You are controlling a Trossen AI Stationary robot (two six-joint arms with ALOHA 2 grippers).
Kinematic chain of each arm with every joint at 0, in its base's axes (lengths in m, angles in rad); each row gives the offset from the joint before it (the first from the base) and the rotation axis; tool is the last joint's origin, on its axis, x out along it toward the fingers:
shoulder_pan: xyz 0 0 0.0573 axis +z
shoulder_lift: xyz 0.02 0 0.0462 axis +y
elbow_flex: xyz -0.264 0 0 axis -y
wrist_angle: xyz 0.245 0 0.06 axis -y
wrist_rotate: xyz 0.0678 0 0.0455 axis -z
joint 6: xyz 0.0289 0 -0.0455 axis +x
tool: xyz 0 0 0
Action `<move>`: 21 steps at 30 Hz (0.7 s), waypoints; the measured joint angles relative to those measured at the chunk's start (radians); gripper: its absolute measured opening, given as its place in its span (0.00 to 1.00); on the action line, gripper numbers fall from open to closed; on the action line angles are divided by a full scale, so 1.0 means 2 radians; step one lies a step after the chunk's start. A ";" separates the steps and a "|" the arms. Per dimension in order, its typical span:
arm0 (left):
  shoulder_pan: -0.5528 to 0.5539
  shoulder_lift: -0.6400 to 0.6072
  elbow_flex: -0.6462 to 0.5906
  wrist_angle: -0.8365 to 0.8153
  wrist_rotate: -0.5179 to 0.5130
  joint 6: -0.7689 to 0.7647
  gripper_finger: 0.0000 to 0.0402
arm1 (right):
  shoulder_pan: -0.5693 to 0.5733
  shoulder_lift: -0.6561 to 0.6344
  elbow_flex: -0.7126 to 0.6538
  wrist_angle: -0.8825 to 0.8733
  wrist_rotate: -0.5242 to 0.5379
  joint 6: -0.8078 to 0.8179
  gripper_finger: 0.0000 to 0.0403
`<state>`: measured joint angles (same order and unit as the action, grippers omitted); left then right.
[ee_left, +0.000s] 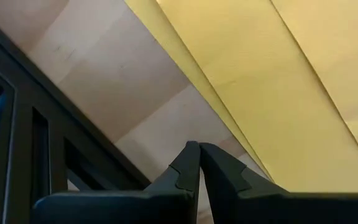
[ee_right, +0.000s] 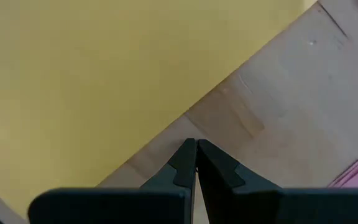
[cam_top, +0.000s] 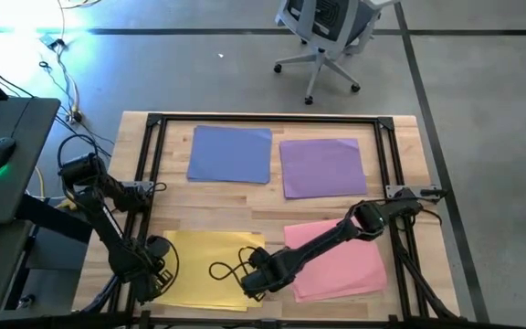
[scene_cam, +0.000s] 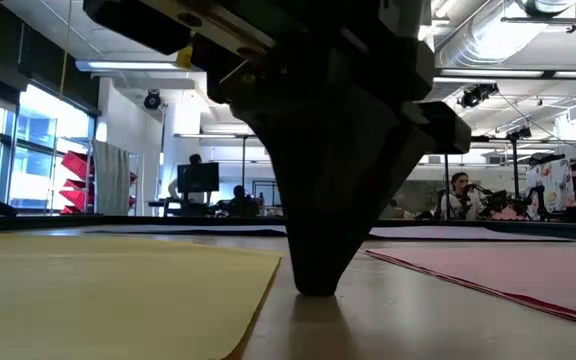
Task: Organize paper
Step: Stack the yellow paper on the bottom left
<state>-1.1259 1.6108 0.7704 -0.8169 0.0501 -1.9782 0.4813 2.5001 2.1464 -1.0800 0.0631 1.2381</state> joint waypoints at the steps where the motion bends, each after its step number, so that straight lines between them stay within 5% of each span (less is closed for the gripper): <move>1: 0.000 0.000 0.000 0.000 -0.004 0.002 0.00 | -0.001 0.002 0.000 0.002 0.000 -0.003 0.00; 21: -0.005 0.005 -0.001 -0.010 -0.101 -0.029 0.00 | -0.006 0.008 -0.001 0.107 0.058 -0.140 0.00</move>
<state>-1.1362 1.6214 0.7681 -0.8364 -0.1519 -2.0359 0.4688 2.5156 2.1437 -0.8655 0.1790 0.9573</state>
